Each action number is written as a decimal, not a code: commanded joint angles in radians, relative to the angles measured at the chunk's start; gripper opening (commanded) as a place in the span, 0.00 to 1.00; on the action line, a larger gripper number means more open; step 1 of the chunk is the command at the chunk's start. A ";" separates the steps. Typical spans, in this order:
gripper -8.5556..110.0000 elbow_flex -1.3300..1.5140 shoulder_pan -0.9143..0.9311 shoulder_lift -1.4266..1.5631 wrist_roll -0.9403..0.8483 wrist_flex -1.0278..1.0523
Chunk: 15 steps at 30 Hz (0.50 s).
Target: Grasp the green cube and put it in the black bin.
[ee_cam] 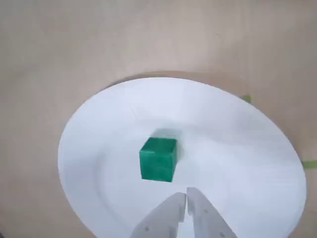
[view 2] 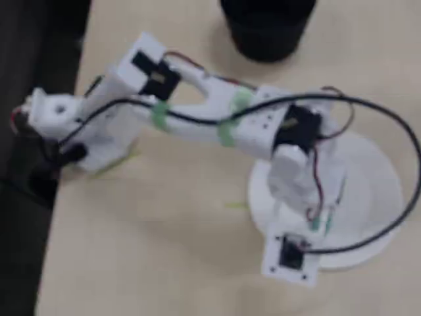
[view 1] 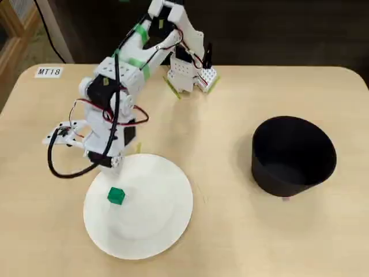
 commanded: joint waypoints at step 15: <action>0.17 -0.433 -0.031 -0.156 -0.044 0.232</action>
